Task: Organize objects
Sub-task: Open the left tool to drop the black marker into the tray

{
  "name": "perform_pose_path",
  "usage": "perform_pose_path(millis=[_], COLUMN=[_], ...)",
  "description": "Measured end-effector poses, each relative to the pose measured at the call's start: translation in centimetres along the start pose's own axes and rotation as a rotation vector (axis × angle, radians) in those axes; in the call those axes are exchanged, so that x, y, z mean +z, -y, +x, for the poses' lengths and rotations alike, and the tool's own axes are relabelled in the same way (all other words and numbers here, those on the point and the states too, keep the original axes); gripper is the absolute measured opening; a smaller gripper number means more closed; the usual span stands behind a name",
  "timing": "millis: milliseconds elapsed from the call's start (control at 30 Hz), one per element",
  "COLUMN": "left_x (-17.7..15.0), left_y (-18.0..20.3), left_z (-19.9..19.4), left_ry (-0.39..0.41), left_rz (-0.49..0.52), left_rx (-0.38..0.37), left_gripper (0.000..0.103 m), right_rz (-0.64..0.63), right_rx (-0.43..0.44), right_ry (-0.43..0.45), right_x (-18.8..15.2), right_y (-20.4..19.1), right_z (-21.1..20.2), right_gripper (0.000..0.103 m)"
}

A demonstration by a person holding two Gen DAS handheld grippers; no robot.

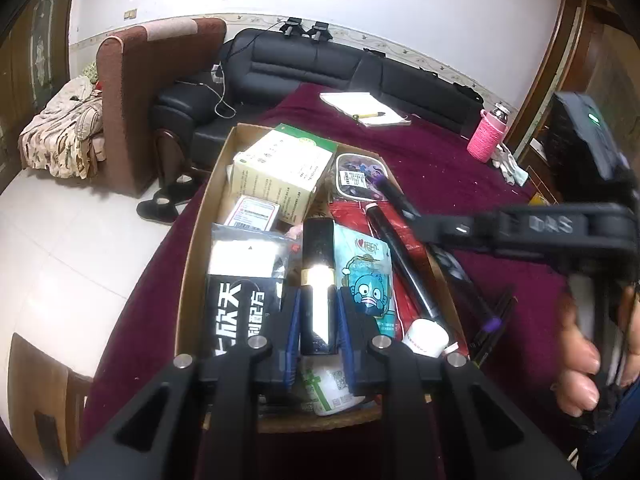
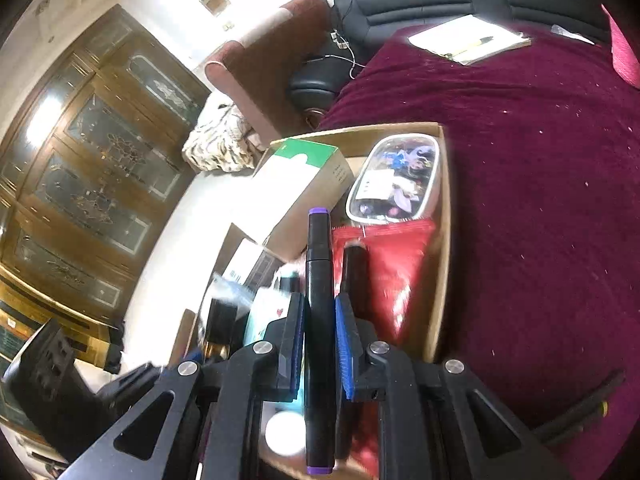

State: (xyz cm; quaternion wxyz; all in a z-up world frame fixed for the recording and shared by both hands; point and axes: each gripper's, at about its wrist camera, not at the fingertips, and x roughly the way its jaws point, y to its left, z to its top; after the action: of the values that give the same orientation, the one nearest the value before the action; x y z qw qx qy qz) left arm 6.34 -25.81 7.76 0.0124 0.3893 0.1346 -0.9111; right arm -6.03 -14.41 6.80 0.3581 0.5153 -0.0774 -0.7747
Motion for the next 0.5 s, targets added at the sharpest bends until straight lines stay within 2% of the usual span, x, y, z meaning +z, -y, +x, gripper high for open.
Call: perform_pose_path(millis=[233,500], left_x=[-0.2,-0.3], left_y=[-0.3,-0.2], left_z=[0.8,0.7], left_ry=[-0.016,-0.019], left_rz=[0.0,-0.003], left_rx=[-0.014,-0.017], left_gripper=[0.017,0.017], right_rz=[0.008,-0.001], right_rx=[-0.014,0.007], right_ry=[-0.012,0.006], right_x=[0.8,1.1], right_y=[-0.4,-0.2], right_z=[2.0,1.5], right_gripper=[0.017,0.021])
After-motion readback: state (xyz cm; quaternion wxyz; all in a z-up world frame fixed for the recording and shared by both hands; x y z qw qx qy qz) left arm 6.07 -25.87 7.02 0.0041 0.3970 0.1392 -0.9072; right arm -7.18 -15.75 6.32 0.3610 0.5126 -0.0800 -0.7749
